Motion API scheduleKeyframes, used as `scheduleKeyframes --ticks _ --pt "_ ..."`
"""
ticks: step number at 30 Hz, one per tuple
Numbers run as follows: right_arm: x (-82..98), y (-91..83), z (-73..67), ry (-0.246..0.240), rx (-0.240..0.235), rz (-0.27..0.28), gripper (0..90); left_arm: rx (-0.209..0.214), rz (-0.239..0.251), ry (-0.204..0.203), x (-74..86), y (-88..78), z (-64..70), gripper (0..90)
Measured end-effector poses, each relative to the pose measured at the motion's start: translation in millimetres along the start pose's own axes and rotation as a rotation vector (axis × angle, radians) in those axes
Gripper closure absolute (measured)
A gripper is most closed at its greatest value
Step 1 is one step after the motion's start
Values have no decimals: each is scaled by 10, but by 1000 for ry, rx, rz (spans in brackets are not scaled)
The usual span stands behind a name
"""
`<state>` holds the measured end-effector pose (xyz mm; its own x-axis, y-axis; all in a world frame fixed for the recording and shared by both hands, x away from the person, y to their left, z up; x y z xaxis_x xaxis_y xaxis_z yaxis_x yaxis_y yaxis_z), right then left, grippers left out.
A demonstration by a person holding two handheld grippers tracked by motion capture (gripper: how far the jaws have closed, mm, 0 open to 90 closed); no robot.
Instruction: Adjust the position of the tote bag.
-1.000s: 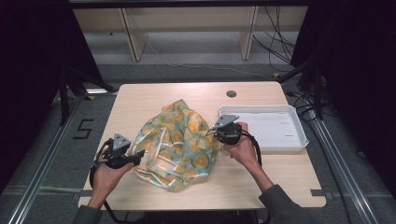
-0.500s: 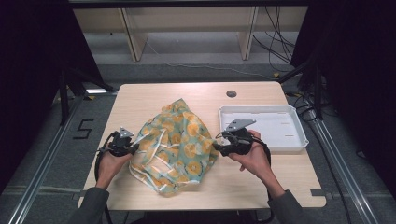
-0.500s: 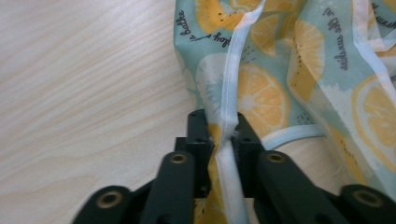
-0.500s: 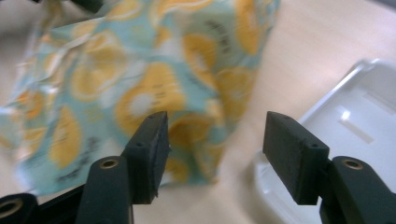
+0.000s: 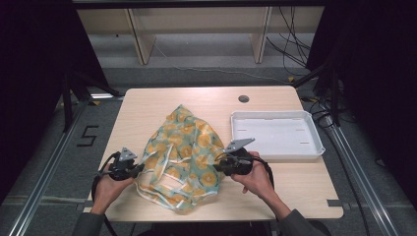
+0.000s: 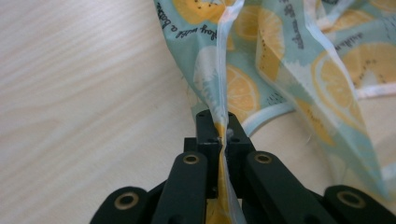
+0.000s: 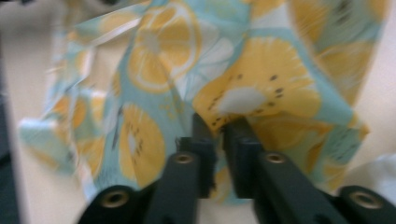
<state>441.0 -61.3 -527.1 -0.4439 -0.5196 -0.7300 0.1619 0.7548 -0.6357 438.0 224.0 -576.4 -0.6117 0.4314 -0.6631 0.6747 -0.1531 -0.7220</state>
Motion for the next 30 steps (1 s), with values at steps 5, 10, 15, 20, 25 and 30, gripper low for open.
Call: scheduleKeyframes --ticks 5,10,15,20,25,30 --pt "-238 -19 309 -83 101 -19 900 67 4 28 104 -176 231 883" --pt "-441 -30 504 -59 141 -3 900 118 32 58 129 -321 527 880" --pt "-497 -74 640 -53 173 -12 889 147 42 85 148 -377 753 878" --pt "-428 -151 624 -49 176 -3 768 168 50 107 140 -406 915 874" --pt "-330 -334 488 -14 193 -8 517 188 63 97 149 -434 1029 872" --pt "-248 -550 143 -69 156 24 422 195 61 124 161 -456 1063 824"
Point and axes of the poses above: each handheld gripper's, and its own axes: y roughly forward along the jaws, x roughly out of its underside, z roughly to its right, the point moved 10 cm from there along y, roughly forward along the jaws, and after that the axes turned 13 degrees about -x, right-handed, at the moved point
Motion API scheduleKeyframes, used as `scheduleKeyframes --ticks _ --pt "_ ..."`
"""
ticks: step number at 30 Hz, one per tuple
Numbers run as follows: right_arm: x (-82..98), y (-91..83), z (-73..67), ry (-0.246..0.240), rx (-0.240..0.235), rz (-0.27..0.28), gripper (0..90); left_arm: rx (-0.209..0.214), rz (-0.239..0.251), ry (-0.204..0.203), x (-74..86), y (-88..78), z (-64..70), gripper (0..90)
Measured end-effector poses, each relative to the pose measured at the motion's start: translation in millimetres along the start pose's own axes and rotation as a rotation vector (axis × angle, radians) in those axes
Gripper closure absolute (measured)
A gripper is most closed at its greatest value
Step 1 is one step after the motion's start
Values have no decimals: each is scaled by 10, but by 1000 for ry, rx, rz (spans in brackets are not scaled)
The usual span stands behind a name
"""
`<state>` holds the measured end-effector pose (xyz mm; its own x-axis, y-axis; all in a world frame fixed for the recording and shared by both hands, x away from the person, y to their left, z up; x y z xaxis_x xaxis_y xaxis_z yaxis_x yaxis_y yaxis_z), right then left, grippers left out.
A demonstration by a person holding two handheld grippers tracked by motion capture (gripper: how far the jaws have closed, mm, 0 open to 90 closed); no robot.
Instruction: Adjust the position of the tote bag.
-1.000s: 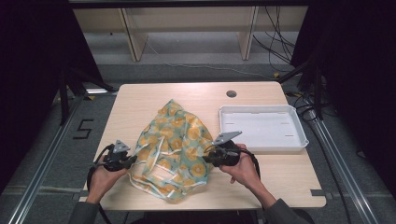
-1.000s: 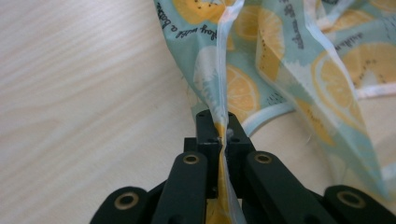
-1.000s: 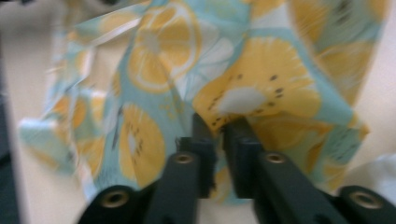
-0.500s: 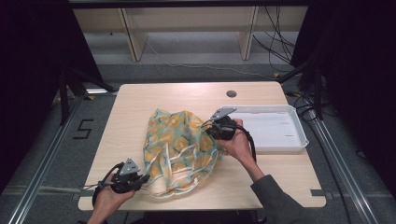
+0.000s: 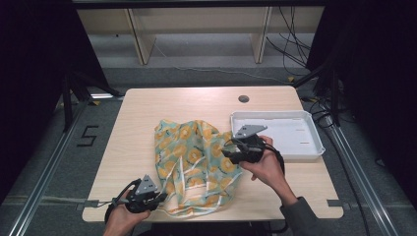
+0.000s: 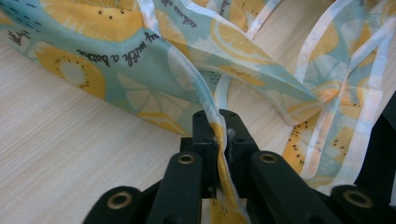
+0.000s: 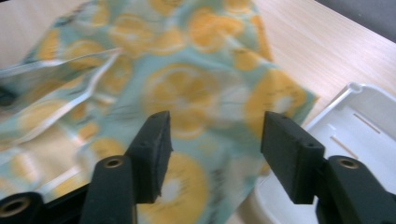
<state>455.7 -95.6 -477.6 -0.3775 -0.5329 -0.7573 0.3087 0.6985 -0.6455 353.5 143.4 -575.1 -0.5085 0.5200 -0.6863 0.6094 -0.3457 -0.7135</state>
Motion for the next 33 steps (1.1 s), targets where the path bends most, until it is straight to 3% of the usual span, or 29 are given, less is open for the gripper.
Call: scheduleKeyframes --ticks 3,6,7,9,11,12,13,16,17,19,23,25,26,31,32,33 --pt "69 -85 -184 -33 -25 12 409 -8 17 -42 -27 -26 -48 740" --pt "181 -107 -346 -44 -52 -6 394 -45 32 -43 -61 -92 -123 636" --pt "221 -97 -393 -57 -73 -14 389 -54 19 -12 -54 -135 -158 591" --pt "316 -47 -474 -57 -105 -33 379 -85 56 -78 -127 -200 -190 509" --pt "409 28 -514 -58 -125 -47 364 -102 74 -87 -168 -275 -231 467" --pt "446 59 -527 -57 -136 -56 360 -116 92 -113 -202 -320 -262 446" --pt "496 107 -530 -55 -145 -62 351 -129 86 -101 -202 -369 -302 430" --pt "583 179 -582 -53 -186 -82 339 -139 116 -143 -256 -437 -343 416" --pt "583 203 -595 -60 -188 -73 338 -138 121 -131 -264 -459 -364 408" --pt "592 249 -664 -84 -230 -74 333 -139 147 -180 -304 -476 -362 393" --pt "616 349 -791 -99 -272 -82 333 -127 147 -185 -313 -499 -338 387" --pt "644 414 -864 -106 -295 -99 332 -123 145 -171 -304 -475 -329 387" --pt "655 436 -885 -111 -303 -107 332 -121 118 -139 -266 -476 -338 387" --pt "700 596 -952 -155 -323 -140 332 -114 114 -151 -245 -424 -328 386" --pt "714 626 -962 -160 -326 -150 332 -114 105 -138 -232 -427 -336 386" --pt "736 646 -960 -146 -320 -166 335 -120 124 -159 -248 -410 -328 386"
Point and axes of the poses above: each handheld gripper's, and its own axes: y roughly forward along the jaws, x roughly out of its underside, z roughly to its right, the point moved 10 cm from there along y, roughly forward along the jaws, and after that the axes turned 13 degrees about -x, right-handed, at the moved point
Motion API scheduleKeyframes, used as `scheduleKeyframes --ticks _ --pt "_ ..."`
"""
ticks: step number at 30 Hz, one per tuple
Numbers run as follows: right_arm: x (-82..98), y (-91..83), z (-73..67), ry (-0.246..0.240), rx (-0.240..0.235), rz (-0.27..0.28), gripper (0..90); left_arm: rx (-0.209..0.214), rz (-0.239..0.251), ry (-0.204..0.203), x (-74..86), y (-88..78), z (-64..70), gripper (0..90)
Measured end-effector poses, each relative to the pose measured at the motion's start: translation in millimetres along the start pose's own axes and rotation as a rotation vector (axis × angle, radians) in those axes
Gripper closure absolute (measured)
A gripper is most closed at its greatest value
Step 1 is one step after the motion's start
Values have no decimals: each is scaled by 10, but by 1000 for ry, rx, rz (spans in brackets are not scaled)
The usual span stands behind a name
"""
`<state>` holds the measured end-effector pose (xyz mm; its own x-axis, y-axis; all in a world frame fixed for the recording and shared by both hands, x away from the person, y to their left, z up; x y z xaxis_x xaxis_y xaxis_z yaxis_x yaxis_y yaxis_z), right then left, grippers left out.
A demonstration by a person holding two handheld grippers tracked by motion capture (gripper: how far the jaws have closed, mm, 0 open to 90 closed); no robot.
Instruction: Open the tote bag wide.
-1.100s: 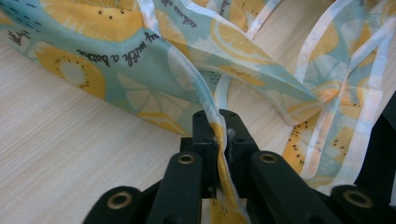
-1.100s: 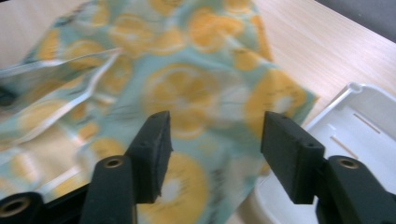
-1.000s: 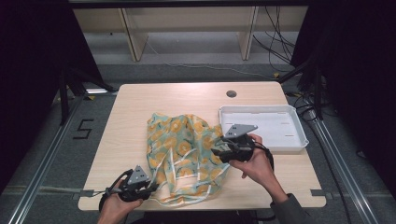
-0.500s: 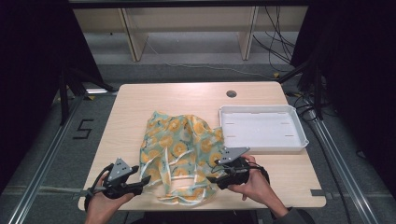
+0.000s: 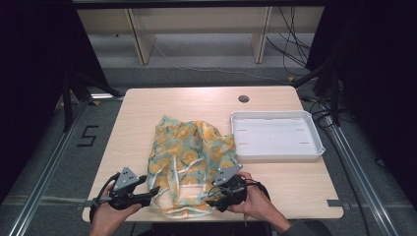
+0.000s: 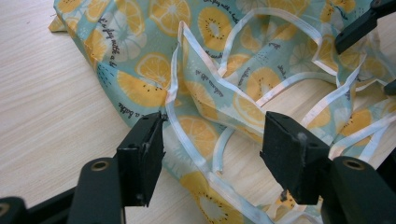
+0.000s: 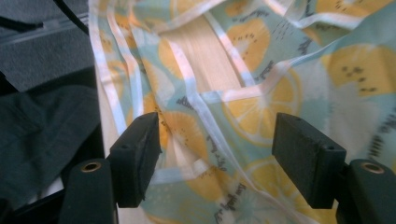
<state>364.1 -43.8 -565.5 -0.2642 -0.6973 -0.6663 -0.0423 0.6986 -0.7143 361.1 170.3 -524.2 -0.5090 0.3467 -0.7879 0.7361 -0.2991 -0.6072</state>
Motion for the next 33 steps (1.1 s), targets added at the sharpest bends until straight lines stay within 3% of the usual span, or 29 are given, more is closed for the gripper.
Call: scheduleKeyframes --ticks 2,4,5,10,14,17,18,21,23,24,25,26,27,28,29,30,31,33 --pt "22 64 19 -3 -3 -22 360 7 -10 -3 14 5 10 386" --pt "46 112 37 -2 -9 -40 394 8 -25 29 33 7 -6 386" --pt "56 138 44 -2 -19 -43 442 11 -25 18 36 21 2 386" --pt "61 105 66 -62 -26 -51 882 7 -24 15 54 52 -7 385" --pt "0 47 68 -70 -29 -27 900 10 -14 13 57 59 -3 384" --pt "-151 -88 54 -72 -37 41 900 12 5 8 23 37 11 382" --pt "-231 -162 43 -65 -35 79 900 11 9 23 13 20 7 381" --pt "-395 -344 61 -84 -29 127 900 9 17 35 -11 -10 24 380" --pt "-498 -436 106 -103 -15 158 900 3 39 18 -44 -5 49 379" --pt "-544 -488 142 -103 4 167 900 3 25 36 -35 -14 42 380" --pt "-593 -536 184 -108 21 175 900 -4 53 8 -79 3 68 380" --pt "-641 -588 227 -104 32 187 900 -6 36 45 -71 -11 51 380" --pt "-695 -644 273 -87 43 206 900 -9 66 24 -114 4 86 382" --pt "-771 -704 333 -78 55 231 900 -3 53 56 -110 -15 91 385" --pt "-840 -752 393 -90 73 252 900 2 74 38 -143 -3 136 390" --pt "-894 -794 426 -75 72 266 900 4 61 66 -135 -14 141 391" --pt "-942 -823 460 -77 76 279 900 5 75 49 -162 2 187 392" --pt "-1065 -909 558 -76 98 303 900 8 70 97 -177 37 232 390"
Point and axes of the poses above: each handheld gripper's, and its own axes: y roughly forward along the jaws, x roughly out of its underside, z roughly to its right, the point moved 10 cm from there along y, roughly forward along the jaws, and after that the axes turned 13 degrees about -x, right-handed, at the moved point
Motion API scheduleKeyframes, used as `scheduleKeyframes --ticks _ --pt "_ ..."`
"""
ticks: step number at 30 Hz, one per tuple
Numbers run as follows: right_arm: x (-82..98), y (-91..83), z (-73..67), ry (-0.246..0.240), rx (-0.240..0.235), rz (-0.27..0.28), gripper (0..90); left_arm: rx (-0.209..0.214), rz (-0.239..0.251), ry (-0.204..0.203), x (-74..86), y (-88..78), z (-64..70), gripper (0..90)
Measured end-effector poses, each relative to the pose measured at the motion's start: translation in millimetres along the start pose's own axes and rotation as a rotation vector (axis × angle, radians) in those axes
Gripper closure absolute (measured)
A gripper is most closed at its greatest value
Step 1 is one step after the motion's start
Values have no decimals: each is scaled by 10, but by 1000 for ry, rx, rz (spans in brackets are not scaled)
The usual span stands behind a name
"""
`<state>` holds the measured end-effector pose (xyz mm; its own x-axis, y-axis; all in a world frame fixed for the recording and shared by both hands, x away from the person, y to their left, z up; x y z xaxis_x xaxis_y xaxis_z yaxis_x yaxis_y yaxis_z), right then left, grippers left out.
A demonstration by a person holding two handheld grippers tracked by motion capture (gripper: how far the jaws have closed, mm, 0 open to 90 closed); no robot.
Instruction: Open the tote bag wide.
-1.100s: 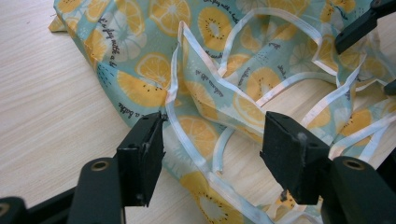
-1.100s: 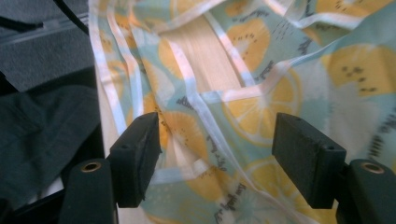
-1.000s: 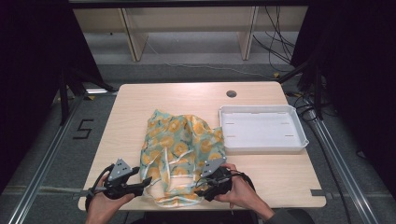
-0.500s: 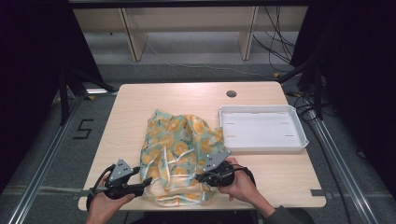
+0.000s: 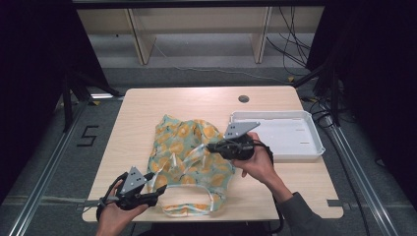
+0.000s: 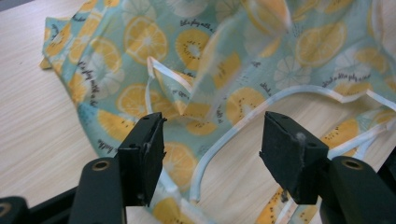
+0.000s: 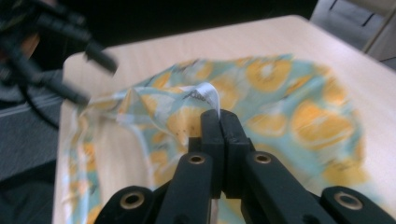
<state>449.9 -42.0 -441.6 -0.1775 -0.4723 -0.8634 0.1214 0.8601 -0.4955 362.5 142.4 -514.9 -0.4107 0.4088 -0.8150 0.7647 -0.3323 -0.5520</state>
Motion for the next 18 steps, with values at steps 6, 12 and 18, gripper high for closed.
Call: scheduleKeyframes --ticks 6,12,18 --pt "-259 -110 186 36 11 42 900 -26 -29 119 -106 298 73 337" --pt "-348 -193 314 16 54 65 900 -31 -44 125 -334 717 99 372" --pt "-254 -266 500 60 105 29 900 -1 18 163 -651 809 51 849"
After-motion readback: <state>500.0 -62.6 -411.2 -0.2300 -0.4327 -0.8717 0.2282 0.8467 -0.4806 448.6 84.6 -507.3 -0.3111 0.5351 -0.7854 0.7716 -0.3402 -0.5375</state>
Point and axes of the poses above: each handheld gripper's, and its own axes: y roughly forward along the jaws, x roughly out of its underside, z roughly to its right, the point moved 10 cm from there along y, roughly forward along the jaws, and after that the axes turned 13 degrees about -x, right-handed, at the moved point
